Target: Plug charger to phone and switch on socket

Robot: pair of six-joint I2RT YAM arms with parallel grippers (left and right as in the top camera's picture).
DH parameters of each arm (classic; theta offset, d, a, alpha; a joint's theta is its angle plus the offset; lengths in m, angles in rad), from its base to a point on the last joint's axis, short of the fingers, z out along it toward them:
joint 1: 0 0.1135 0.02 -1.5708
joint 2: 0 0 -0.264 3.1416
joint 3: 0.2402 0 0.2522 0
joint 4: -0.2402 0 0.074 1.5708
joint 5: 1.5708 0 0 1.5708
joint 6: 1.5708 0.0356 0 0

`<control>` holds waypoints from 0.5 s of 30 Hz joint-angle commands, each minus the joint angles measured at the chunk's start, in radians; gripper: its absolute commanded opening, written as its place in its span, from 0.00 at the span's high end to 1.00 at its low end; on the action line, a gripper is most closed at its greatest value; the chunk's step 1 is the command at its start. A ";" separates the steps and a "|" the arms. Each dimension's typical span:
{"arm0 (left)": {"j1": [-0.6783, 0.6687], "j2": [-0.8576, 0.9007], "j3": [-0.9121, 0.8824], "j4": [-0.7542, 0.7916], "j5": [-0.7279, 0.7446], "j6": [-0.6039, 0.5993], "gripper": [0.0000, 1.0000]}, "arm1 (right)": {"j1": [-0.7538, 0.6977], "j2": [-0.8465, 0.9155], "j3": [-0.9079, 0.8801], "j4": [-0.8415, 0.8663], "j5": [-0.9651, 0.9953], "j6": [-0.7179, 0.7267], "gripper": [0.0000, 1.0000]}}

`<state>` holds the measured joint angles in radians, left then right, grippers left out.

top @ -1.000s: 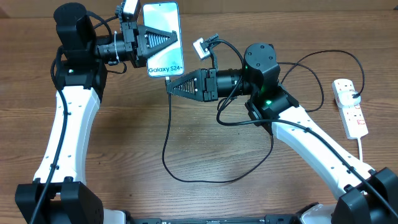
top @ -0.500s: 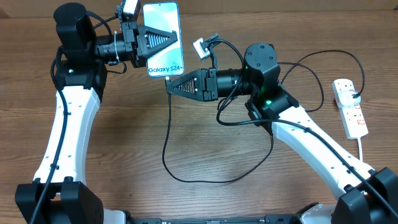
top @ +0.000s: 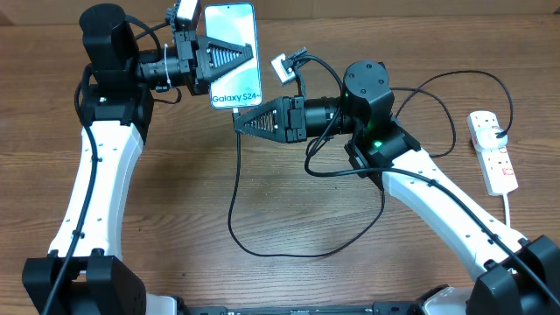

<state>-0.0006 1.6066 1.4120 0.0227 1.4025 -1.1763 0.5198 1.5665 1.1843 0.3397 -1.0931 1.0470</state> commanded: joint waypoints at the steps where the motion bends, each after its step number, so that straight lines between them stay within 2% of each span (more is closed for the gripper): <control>1: -0.013 -0.010 0.014 0.001 0.034 0.021 0.96 | -0.003 0.000 0.007 0.006 0.039 0.005 0.96; 15: -0.009 -0.010 0.014 0.001 0.067 0.029 0.96 | -0.005 0.000 0.007 -0.005 0.038 0.005 0.96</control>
<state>-0.0006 1.6066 1.4120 0.0227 1.4078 -1.1759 0.5198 1.5665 1.1847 0.3294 -1.0946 1.0470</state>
